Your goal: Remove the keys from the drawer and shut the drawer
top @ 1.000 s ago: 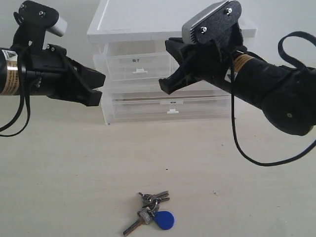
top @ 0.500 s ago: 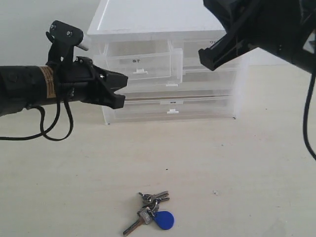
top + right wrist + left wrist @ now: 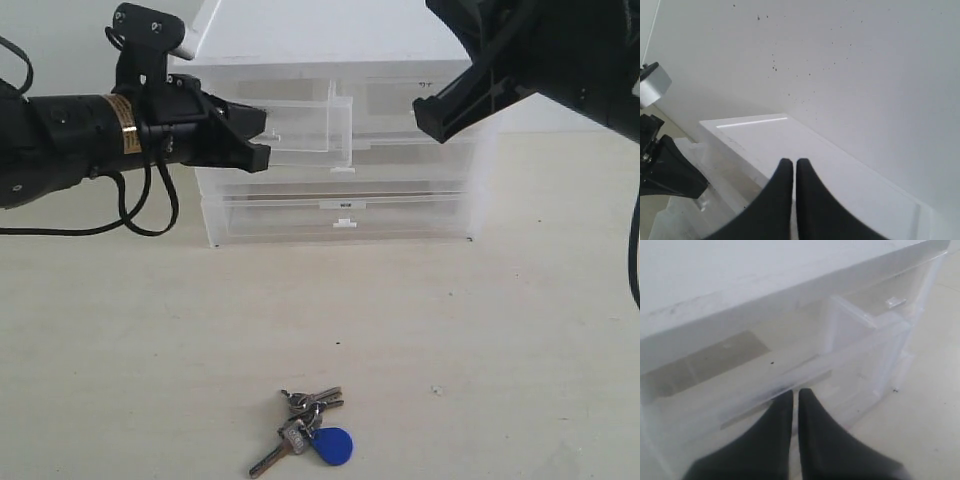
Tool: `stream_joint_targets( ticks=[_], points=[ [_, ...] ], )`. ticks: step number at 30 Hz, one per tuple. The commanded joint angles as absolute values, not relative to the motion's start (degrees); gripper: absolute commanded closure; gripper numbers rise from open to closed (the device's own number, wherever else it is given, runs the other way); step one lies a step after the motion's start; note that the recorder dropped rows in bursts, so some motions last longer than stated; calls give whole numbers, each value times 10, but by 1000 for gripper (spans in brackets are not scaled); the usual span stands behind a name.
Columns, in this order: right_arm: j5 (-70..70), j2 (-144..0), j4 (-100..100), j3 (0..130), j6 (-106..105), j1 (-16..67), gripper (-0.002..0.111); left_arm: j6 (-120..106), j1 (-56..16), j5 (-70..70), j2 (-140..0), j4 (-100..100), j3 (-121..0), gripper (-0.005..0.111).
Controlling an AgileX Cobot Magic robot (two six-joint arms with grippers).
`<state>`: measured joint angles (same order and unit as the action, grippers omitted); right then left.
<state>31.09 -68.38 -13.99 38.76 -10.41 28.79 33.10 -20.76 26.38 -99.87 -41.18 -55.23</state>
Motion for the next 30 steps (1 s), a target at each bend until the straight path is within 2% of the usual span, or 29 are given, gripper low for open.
stream_joint_targets(
  ticks=[1,12,16,23,27,30],
  points=[
    [315,-680,-136,385,-105,286,108,318,-229,312,-1022,-397,-575,102],
    [315,-680,-136,385,-105,286,108,294,-229,247,-1071,-358,-681,102],
    [313,-680,-136,385,-104,286,108,188,-229,226,-1093,-248,-704,102],
    [312,-680,-136,385,-106,286,108,165,-229,87,-1057,-253,-704,102],
    [312,-680,-136,385,-106,286,108,162,-245,93,-998,-255,-663,102],
    [313,-680,-136,385,-106,286,108,162,-279,152,-964,-272,-619,102]
  ],
)
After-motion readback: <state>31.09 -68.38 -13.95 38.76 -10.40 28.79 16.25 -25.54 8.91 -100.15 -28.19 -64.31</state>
